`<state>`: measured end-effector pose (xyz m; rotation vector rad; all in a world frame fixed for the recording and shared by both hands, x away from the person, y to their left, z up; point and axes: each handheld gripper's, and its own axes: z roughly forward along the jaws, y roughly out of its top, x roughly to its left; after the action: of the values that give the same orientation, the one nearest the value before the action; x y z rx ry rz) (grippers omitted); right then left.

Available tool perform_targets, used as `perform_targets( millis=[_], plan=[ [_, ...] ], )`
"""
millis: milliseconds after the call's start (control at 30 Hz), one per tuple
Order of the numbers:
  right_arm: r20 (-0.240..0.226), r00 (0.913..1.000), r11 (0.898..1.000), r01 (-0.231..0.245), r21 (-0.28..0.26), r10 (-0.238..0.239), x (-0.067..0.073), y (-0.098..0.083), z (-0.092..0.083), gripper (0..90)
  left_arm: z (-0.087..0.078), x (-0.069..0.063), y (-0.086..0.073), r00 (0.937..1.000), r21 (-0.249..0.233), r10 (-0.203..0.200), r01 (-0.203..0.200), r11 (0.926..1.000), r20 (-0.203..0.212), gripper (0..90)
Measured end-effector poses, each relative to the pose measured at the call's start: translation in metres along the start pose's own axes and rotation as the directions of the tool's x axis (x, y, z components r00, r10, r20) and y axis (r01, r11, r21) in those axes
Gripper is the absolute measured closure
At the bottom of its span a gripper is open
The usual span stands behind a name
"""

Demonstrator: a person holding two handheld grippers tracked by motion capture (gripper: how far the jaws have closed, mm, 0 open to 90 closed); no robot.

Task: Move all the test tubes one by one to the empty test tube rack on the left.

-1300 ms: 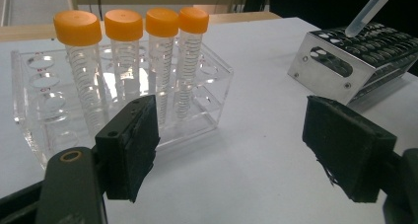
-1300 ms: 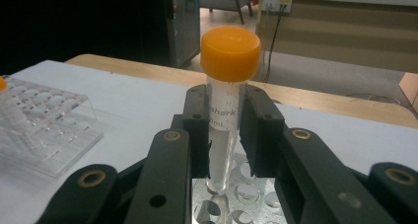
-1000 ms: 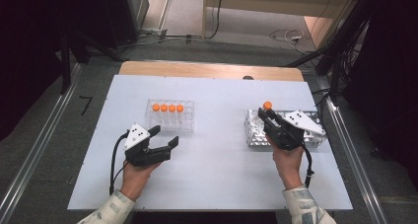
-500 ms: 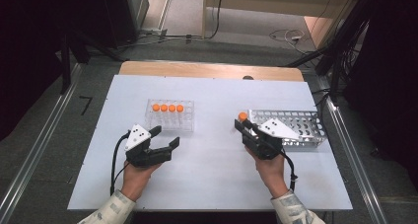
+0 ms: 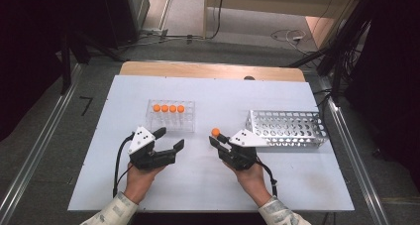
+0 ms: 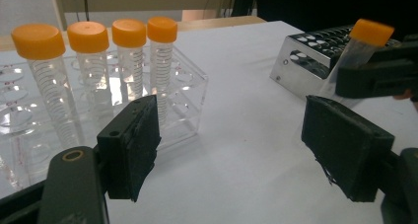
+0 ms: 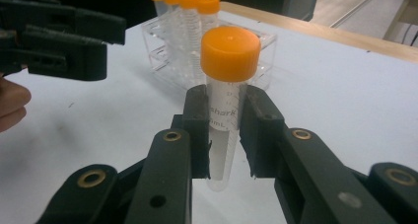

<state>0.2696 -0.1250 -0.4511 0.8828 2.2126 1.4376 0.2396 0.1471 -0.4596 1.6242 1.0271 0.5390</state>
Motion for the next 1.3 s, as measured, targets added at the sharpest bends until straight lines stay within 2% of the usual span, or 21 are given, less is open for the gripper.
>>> perform_targets(
  millis=[200,400,467,600,733,900,1033,1200,1300],
  plan=[
    [-0.03,0.9994,1.0,0.019,0.019,-0.018,0.011,-0.002,0.009,72.4,0.001,-0.01,0.006,0.9985,-0.023,-0.005,0.006,0.9997,0.054,26.1],
    [-0.067,0.9968,0.999,0.046,0.027,-0.044,0.026,-0.002,0.015,72.4,0.003,-0.025,0.012,0.9912,-0.034,0.019,-0.015,0.9993,0.131,29.8],
    [-0.074,0.9957,0.998,0.059,0.03,-0.056,0.029,-0.001,0.016,72.4,0.005,-0.029,0.012,0.9865,-0.032,0.033,-0.028,0.9991,0.16,33.9],
    [-0.089,0.9938,0.997,0.07,0.035,-0.066,0.034,-0.001,0.018,72.3,0.007,-0.034,0.012,0.9801,-0.037,0.063,-0.057,0.9977,0.188,46.4],
    [-0.097,0.9931,0.997,0.07,0.037,-0.066,0.035,-0.001,0.019,72.3,0.009,-0.036,0.011,0.9765,-0.028,0.082,-0.078,0.9965,0.199,56.0],
    [-0.106,0.992,0.997,0.073,0.037,-0.069,0.036,0.0,0.018,72.3,0.011,-0.038,0.009,0.9739,-0.024,0.1,-0.097,0.995,0.204,61.4],
    [-0.11,0.9915,0.996,0.075,0.037,-0.071,0.038,0.0,0.018,72.3,0.011,-0.039,0.009,0.9753,-0.03,0.108,-0.105,0.9941,0.193,67.5],
    [-0.111,0.9914,0.997,0.073,0.038,-0.069,0.038,0.0,0.018,72.2,0.011,-0.039,0.009,0.9769,-0.03,0.104,-0.1,0.9945,0.187,68.8],
    [-0.117,0.991,0.997,0.071,0.041,-0.066,0.038,0.0,0.017,67.6,0.009,-0.039,0.01,0.9791,-0.04,0.107,-0.102,0.994,0.173,69.5]
  ],
)
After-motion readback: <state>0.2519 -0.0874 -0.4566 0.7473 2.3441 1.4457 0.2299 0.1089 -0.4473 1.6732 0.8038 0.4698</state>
